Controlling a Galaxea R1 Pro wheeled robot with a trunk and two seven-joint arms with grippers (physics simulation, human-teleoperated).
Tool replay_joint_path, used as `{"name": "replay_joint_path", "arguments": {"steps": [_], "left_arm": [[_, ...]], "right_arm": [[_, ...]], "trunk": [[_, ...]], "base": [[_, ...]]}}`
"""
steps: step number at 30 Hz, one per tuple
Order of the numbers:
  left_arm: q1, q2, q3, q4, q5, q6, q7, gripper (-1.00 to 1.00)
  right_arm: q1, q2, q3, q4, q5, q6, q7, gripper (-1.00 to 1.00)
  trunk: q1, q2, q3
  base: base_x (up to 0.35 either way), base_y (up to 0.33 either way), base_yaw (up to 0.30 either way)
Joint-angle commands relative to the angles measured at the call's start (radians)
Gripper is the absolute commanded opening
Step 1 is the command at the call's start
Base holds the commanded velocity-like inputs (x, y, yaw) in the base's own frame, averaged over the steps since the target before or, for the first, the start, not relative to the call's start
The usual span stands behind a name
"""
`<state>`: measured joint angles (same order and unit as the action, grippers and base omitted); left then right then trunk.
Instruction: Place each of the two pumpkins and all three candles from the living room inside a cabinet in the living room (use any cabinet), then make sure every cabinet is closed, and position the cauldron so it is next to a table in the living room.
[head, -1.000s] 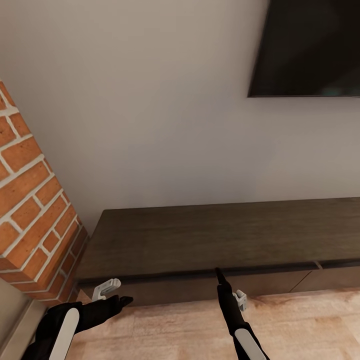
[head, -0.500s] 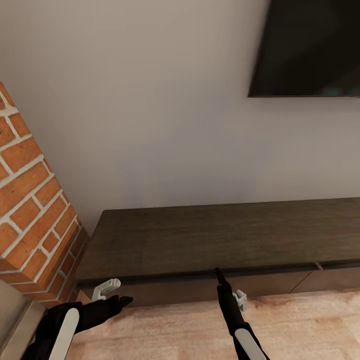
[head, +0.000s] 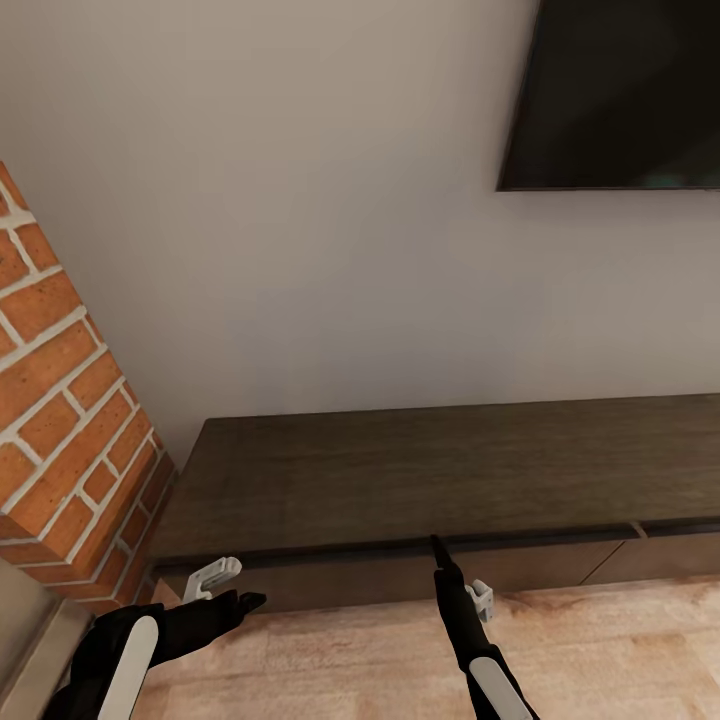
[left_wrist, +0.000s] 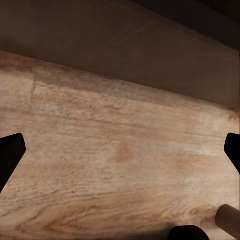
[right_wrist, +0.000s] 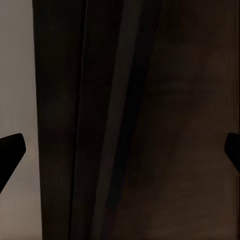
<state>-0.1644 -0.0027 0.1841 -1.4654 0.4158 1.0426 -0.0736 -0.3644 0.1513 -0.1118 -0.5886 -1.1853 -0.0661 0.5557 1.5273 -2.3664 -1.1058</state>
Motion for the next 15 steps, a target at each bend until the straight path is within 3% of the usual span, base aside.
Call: {"name": "replay_joint_path", "arguments": {"steps": [1,8,12,15], "left_arm": [[-0.001,0.0,0.002,0.0,-0.005,0.005,-0.008,1.0],[-0.001,-0.002,0.002,0.0,-0.001,0.005,-0.008,1.0],[-0.001,0.001,0.001,0.0,0.05,0.005,-0.008,1.0],[-0.001,0.002,0.0,0.0,0.067,0.005,-0.008,1.0]], "right_arm": [[-0.001,0.001,-0.002,0.001,-0.008,0.002,0.006,1.0],[-0.001,0.001,-0.002,0.001,-0.008,0.002,0.006,1.0],[-0.001,0.001,-0.002,0.001,-0.008,0.002,0.006,1.0],[-0.001,0.0,-0.002,0.001,-0.008,0.002,0.006,1.0]], "trunk": [[0.0,-0.001,-0.001],[0.011,-0.022,-0.01],[0.011,-0.022,-0.01],[0.011,-0.022,-0.01]], "base": [[0.0,0.0,0.0],[0.0,0.0,0.0],[0.0,0.0,0.0],[0.0,0.0,0.0]]}}
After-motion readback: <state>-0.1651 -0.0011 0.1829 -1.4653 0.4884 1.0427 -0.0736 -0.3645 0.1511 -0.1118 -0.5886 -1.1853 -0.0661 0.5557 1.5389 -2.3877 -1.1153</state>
